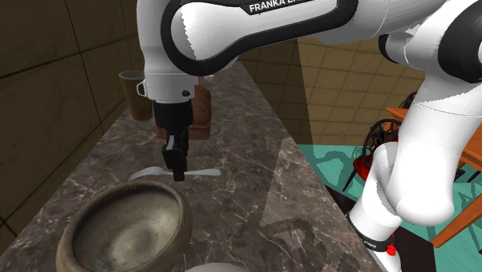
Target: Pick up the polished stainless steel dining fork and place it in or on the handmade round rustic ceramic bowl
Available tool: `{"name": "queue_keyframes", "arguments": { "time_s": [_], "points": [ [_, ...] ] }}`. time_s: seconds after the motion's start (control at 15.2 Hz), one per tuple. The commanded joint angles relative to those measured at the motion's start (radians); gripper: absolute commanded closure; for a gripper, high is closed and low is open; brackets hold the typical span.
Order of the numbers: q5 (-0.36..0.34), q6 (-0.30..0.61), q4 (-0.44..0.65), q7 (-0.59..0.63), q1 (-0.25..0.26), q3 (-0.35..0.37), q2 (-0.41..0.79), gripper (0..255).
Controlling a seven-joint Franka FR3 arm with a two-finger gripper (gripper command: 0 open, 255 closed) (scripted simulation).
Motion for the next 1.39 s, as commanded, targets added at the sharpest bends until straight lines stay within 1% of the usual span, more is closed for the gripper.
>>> {"name": "queue_keyframes", "arguments": {
  "time_s": [0.0, 0.33, 1.32],
  "points": [
    [0.0, 0.0, -0.001, 0.0, 0.0, 0.0, 0.001, 255],
    [0.0, 0.001, -0.001, 0.0, 0.0, 0.0, 0.001, 255],
    [0.0, -0.194, 0.18, 0.028, -0.003, -0.001, -0.015, 255]
  ]
}}
